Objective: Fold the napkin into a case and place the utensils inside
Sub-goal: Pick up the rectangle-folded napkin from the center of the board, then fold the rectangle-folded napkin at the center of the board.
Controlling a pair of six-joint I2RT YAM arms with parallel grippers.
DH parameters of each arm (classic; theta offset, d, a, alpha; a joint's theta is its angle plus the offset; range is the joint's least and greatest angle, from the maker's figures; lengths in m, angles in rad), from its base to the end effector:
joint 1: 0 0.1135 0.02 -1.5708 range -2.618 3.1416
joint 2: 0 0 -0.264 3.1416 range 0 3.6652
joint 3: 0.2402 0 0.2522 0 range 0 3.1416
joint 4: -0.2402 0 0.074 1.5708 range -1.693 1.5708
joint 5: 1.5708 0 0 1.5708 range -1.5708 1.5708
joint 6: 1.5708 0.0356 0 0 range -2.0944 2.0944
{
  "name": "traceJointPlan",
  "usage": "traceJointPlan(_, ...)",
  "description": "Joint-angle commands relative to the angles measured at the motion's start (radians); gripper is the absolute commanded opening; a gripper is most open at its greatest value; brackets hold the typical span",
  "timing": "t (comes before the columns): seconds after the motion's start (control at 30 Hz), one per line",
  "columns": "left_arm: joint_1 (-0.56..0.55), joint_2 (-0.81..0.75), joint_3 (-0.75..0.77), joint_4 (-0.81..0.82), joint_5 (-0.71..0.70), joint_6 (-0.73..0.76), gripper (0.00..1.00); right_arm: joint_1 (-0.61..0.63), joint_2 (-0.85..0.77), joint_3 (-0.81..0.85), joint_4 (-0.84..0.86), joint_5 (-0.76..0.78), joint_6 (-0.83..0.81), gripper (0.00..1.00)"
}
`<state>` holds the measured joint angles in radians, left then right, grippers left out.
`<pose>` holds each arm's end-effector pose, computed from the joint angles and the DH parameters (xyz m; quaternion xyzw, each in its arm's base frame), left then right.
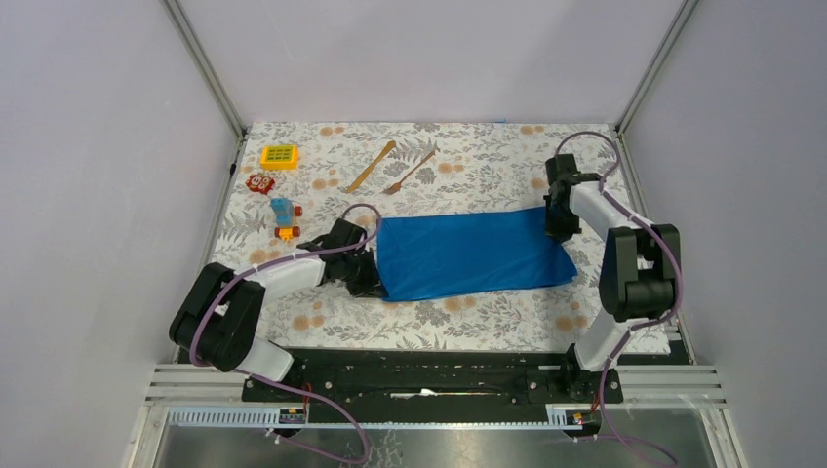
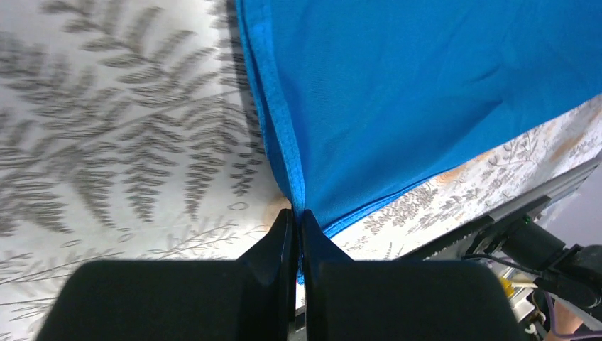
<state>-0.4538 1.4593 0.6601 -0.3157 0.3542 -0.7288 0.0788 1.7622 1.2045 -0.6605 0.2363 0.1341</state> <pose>0.2208 -0.1214 0.1457 -0.0920 0.9553 -0.2665 0.0890 0.3469 0.0190 0.1920 0.0477 0.9767 -0.0969 0.1855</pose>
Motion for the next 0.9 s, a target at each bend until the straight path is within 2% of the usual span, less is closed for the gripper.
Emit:
traceJointPlan(0.0,-0.057,0.004,-0.004,0.081,0.008,-0.074,0.00,-0.013,-0.104,-0.001,0.036,0.062,-0.021,0.00)
traceJointPlan(0.17,-0.059,-0.020,-0.014,0.068,-0.035,-0.074,0.01,0.007,-0.135,0.001,0.021,-0.010,-0.004,0.00)
traceJointPlan(0.23,-0.059,-0.028,-0.030,0.072,-0.026,-0.072,0.10,0.039,-0.137,0.005,0.007,-0.003,0.001,0.00)
traceJointPlan(0.37,-0.054,-0.057,-0.074,0.073,-0.009,-0.073,0.21,0.135,-0.112,0.044,-0.038,-0.003,0.013,0.00)
traceJointPlan(0.43,-0.036,-0.088,-0.096,0.071,-0.009,-0.075,0.27,0.210,-0.088,0.078,-0.068,0.019,0.020,0.00)
traceJointPlan(0.57,0.038,-0.139,-0.118,0.053,0.030,-0.059,0.48,0.394,-0.020,0.175,-0.122,0.039,0.061,0.00)
traceJointPlan(0.63,0.072,-0.162,-0.113,0.024,0.045,-0.042,0.54,0.477,0.040,0.239,-0.156,0.031,0.091,0.00)
traceJointPlan(0.87,0.200,-0.266,-0.103,-0.050,0.040,-0.002,0.56,0.712,0.271,0.520,-0.229,-0.016,0.180,0.00)
